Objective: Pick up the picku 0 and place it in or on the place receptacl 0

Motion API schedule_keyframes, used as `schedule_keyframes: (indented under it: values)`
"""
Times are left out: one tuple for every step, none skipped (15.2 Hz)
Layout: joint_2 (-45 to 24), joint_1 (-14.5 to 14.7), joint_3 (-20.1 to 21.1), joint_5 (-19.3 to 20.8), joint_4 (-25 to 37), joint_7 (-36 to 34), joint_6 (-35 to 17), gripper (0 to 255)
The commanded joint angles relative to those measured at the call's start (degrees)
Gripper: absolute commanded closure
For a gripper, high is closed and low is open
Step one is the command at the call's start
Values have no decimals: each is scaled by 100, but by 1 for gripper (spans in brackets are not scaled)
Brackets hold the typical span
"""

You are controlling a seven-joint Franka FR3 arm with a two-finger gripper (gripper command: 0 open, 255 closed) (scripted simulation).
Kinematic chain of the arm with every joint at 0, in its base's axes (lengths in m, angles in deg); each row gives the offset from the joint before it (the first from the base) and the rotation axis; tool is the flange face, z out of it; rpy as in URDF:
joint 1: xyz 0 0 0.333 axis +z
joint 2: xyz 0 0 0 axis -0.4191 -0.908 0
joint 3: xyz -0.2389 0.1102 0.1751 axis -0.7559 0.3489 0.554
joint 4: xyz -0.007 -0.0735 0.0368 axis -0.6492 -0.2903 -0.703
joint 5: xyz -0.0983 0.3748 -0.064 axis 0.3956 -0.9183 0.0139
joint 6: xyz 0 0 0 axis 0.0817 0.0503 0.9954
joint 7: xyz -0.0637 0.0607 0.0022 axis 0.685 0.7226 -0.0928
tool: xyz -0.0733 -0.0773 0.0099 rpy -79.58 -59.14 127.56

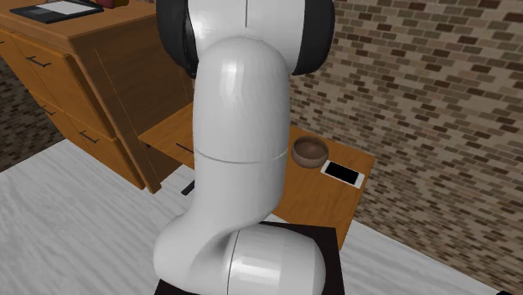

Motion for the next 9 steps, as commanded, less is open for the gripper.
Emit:
schedule_keyframes:
  values:
    - [-468, 58, -87, 52, 407, -272, -90, 0]
    - [-686, 81, -135, 61, 607, -380, -123, 0]
    - [-904, 102, -181, 66, 814, -483, -150, 0]
    - [-1121, 121, -226, 65, 1027, -580, -171, 0]
    - [-1339, 139, -271, 58, 1248, -673, -186, 0]
    - [-1557, 155, -314, 47, 1477, -761, -194, 0]
    - [-1776, 168, -356, 31, 1713, -845, -196, 0]
    - [-1997, 180, -396, 12, 1958, -926, -191, 0]
    - [-2219, 189, -435, -11, 2213, -1003, -179, 0]
